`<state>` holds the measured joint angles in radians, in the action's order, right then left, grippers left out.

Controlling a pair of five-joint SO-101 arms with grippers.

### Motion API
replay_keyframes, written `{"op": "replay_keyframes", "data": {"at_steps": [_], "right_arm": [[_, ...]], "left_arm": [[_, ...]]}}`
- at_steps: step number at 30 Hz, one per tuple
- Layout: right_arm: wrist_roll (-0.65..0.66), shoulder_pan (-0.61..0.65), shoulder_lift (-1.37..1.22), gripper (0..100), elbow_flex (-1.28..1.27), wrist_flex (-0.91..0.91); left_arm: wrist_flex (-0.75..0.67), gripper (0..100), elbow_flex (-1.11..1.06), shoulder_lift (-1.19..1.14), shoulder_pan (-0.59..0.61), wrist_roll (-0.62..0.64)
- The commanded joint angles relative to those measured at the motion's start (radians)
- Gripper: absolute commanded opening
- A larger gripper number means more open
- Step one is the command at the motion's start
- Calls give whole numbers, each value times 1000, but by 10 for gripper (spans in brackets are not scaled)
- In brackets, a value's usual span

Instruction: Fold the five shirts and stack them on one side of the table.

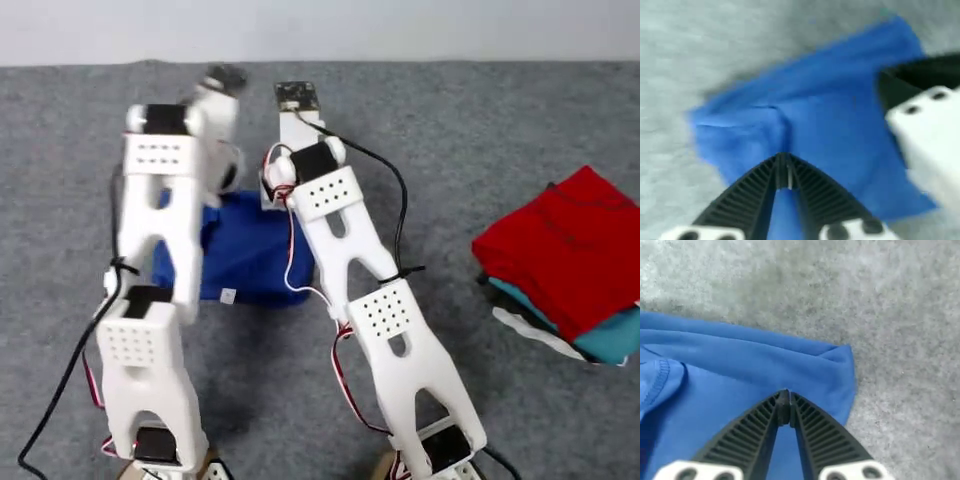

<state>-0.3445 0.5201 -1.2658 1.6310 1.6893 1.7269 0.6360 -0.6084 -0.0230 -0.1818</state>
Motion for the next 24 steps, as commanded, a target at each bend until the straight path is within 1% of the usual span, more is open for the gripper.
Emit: {"op": "replay_keyframes", "data": {"at_steps": [1, 4, 6, 8, 10, 15, 18, 24], "right_arm": [[9, 1, 73, 9, 43, 27], [9, -4, 30, 9, 49, 36], [9, -10, 2, 9, 49, 28], [9, -15, -19, 9, 49, 27], [9, -15, -36, 9, 49, 28], [9, -15, -50, 9, 49, 27], [9, -15, -50, 9, 49, 27], [9, -15, -41, 9, 51, 35]], "left_arm": [[-54, 6, -136, 58, -35, 8], [-143, 6, -239, 23, 3, 5], [-163, 6, -263, -2, 54, 2], [-153, 6, -262, -12, 114, 0], [-137, 6, -262, -3, 163, -31], [-110, 6, -262, 48, 247, -61], [-95, 6, -265, 87, 264, -61], [-60, 6, -262, 212, 236, -60]]}}
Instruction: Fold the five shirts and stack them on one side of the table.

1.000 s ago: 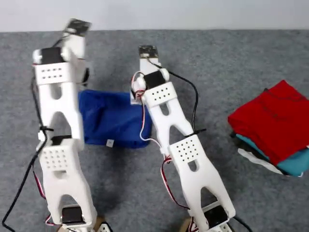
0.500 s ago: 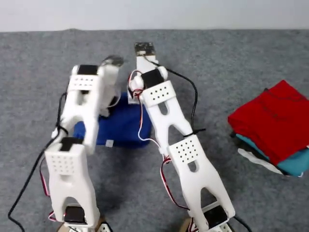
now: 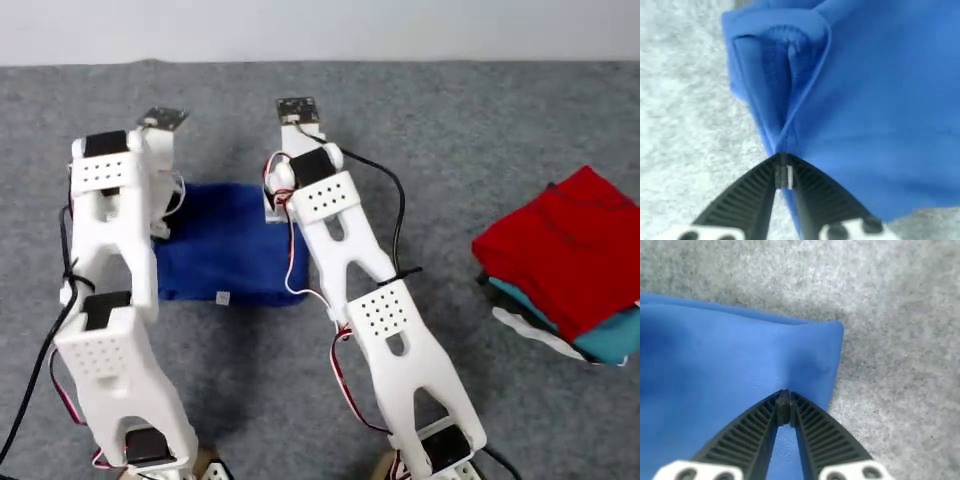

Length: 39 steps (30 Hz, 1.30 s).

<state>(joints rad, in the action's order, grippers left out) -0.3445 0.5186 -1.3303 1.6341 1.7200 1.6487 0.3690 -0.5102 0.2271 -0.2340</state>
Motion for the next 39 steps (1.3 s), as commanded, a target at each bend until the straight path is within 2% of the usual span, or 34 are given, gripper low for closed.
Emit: {"op": "replay_keyframes", "data": {"at_steps": [1, 8, 16, 19, 25, 28, 34, 39], "right_arm": [[9, -13, 25, 9, 48, 5], [9, -12, 53, 9, 48, -2], [9, -12, 45, 9, 48, -5], [9, -13, 42, 9, 41, -5], [9, -21, 18, 9, 44, -22], [9, -28, -13, 9, 43, -31], [9, -44, -56, 9, 41, -15], [9, -59, -76, 9, 43, -10]], "left_arm": [[18, 6, 5, 143, -18, -5], [9, 6, 5, 282, -92, -2], [-161, 6, -4, 282, -114, 84], [-252, 6, -31, 235, -135, 109], [-344, 6, -7, 15, -161, 109], [-345, 6, 39, -87, -153, 106], [-287, 6, 166, -164, -34, 103], [-204, 6, 268, -170, 37, 0]]}}
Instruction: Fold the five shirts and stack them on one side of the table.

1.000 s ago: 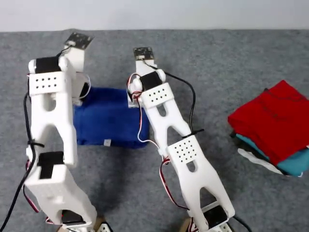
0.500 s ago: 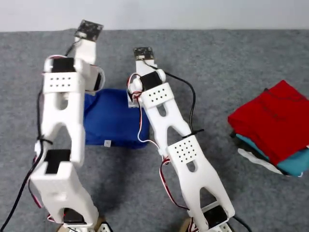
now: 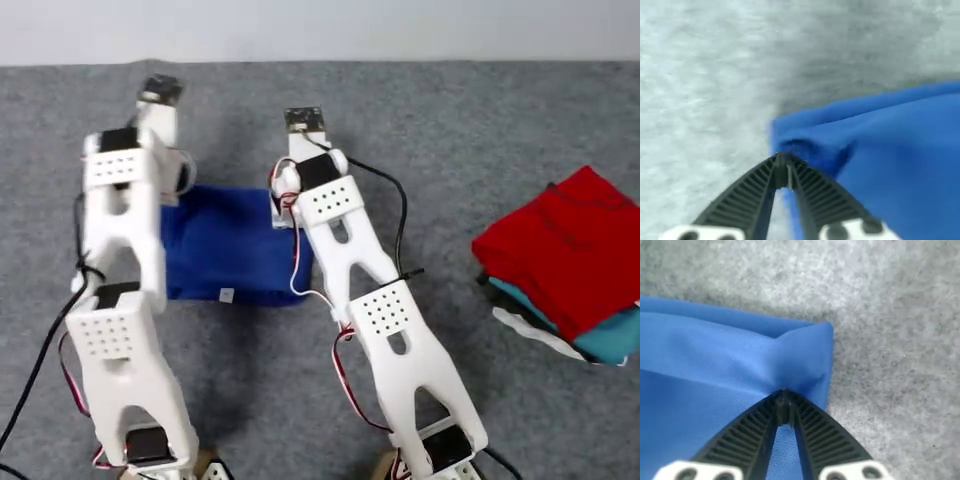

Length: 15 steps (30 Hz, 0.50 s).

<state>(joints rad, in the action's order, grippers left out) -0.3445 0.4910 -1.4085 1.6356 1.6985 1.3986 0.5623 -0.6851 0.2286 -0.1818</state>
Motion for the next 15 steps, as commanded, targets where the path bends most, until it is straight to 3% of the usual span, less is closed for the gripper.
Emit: {"op": "replay_keyframes", "data": {"at_steps": [1, 8, 12, 15], "right_arm": [[9, -31, 2, 9, 41, 13], [9, -28, 2, 9, 44, 13], [9, -27, 2, 9, 44, 13], [9, -27, 2, 9, 43, 12]], "left_arm": [[60, 6, 88, 5, 48, -63], [189, 6, 226, 11, 87, -94], [273, 6, 338, 3, -8, -87], [261, 6, 341, -2, -95, -86]]}}
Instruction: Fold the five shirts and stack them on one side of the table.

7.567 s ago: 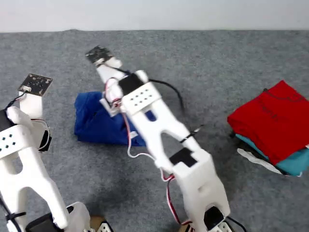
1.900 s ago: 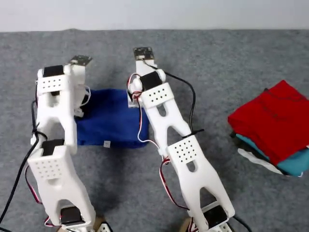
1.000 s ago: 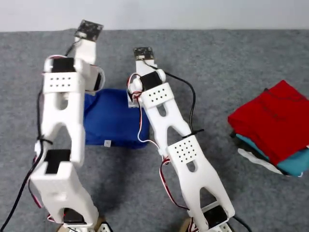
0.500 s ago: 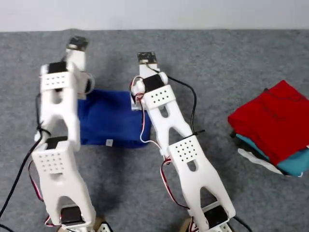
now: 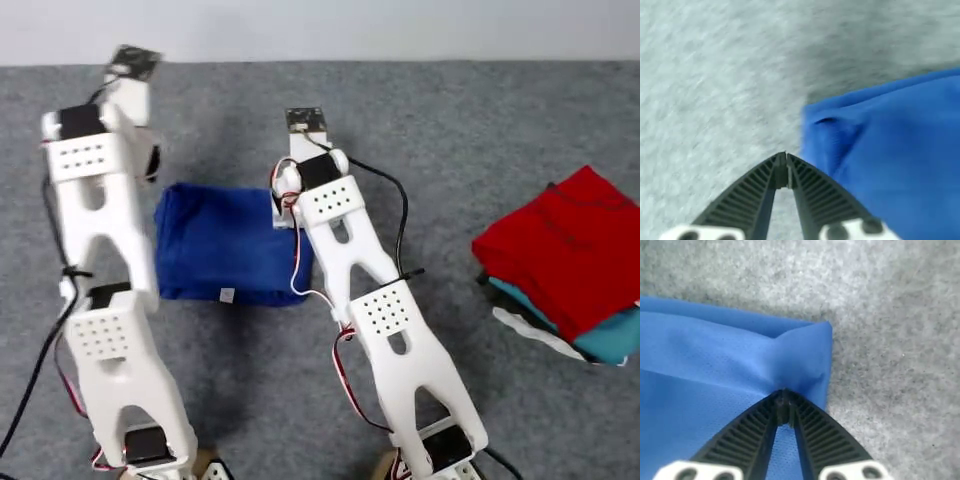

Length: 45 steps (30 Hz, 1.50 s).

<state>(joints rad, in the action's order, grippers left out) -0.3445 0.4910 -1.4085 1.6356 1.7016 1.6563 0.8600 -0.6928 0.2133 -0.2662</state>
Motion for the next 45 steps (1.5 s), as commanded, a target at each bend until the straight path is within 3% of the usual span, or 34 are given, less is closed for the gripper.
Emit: {"op": "replay_keyframes", "data": {"at_steps": [1, 8, 14, 27, 36, 41, 45], "right_arm": [[9, -27, 2, 9, 43, 7], [9, -27, 2, 9, 43, 8], [9, -27, 2, 9, 40, 8], [9, -25, 2, 9, 40, 7], [5, -25, 2, 9, 40, 2], [5, -27, 2, 9, 40, -1], [5, -31, 2, 9, 44, -8]], "left_arm": [[-17, 6, 33, -6, -104, 9], [-118, 6, 24, -192, -135, 48], [-190, 6, 24, -281, -9, -8], [-143, 6, 24, -153, 143, -117], [-9, 6, 21, -61, -28, -100], [-37, 6, 5, -83, -106, -34], [-69, 6, -5, -176, -89, -38]]}}
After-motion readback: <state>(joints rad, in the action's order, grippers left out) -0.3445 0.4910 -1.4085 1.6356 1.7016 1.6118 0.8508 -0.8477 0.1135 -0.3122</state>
